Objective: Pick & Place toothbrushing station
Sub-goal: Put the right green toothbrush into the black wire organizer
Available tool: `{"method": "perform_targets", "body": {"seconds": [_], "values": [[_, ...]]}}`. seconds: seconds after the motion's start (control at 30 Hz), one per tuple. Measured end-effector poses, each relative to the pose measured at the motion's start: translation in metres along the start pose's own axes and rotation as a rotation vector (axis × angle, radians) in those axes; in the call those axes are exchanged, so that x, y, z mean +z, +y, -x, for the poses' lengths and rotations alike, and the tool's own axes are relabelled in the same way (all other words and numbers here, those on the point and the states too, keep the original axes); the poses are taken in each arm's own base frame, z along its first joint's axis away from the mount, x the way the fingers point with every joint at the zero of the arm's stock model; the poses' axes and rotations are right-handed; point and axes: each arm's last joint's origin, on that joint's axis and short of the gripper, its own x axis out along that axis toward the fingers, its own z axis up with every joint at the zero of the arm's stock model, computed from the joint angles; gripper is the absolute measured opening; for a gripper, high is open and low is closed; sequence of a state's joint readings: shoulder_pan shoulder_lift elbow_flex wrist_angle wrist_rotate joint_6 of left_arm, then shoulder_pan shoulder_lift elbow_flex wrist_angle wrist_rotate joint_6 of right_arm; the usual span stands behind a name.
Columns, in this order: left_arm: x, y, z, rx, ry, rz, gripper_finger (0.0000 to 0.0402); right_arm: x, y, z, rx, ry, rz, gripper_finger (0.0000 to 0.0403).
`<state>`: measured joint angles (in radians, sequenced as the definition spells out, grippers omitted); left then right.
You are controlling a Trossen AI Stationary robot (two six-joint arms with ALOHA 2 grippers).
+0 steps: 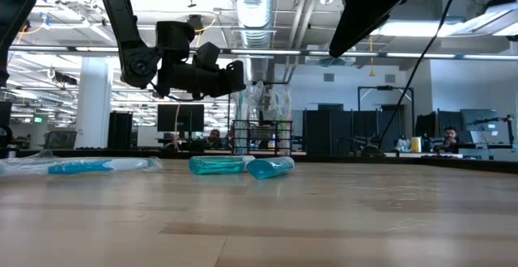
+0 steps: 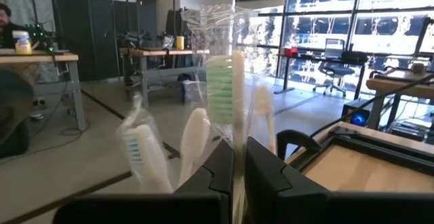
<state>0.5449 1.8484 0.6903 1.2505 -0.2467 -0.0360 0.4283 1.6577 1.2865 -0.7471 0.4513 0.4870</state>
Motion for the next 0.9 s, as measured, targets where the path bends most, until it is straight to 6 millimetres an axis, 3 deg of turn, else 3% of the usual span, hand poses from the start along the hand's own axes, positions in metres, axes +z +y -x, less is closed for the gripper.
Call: {"method": "perform_targets", "body": {"seconds": [0.6,0.9], "values": [[-0.012,0.004,0.011,0.045,0.046,0.02,0.0006,0.001,-0.002,-0.001,-0.006,-0.001,0.011,0.0111],[-0.035,0.008,0.004,0.063,0.068,0.063,0.0013,0.001,-0.002,-0.001,-0.006,-0.001,0.011,0.0111]]}}
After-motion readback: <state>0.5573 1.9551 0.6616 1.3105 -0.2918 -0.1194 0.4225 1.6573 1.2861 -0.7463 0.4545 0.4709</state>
